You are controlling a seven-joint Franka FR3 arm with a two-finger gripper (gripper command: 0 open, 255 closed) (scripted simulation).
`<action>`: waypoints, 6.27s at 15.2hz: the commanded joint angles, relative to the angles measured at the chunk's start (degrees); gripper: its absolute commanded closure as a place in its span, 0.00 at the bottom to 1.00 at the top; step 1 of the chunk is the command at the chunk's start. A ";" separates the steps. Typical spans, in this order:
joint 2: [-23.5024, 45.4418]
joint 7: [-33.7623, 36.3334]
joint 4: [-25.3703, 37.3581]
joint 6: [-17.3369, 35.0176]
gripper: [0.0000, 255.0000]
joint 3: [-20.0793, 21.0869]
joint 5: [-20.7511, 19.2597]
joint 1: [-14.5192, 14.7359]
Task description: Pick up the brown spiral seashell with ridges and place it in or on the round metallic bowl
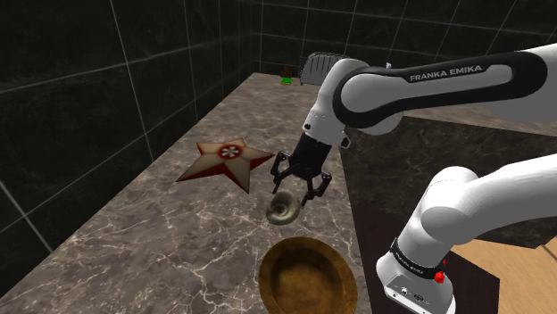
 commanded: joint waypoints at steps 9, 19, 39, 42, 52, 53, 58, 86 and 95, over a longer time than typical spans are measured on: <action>-2.65 3.66 5.57 -7.63 1.00 -2.65 -3.83 -1.01; -4.83 7.70 10.75 -13.88 1.00 -3.90 -5.77 -0.99; -20.73 24.06 3.02 -12.78 1.00 10.88 7.38 10.43; -20.84 23.78 2.26 -12.21 1.00 11.31 7.90 10.65; -29.82 21.95 11.40 -17.06 0.00 30.95 -14.76 12.86; -29.77 21.83 10.78 -16.35 0.00 31.41 -14.38 12.83; -29.57 21.52 9.26 -14.49 0.00 32.65 -13.37 12.72; -27.94 19.95 17.33 -21.28 1.00 25.77 -19.10 10.07; -26.00 19.11 23.16 -25.32 1.00 22.40 -22.10 8.23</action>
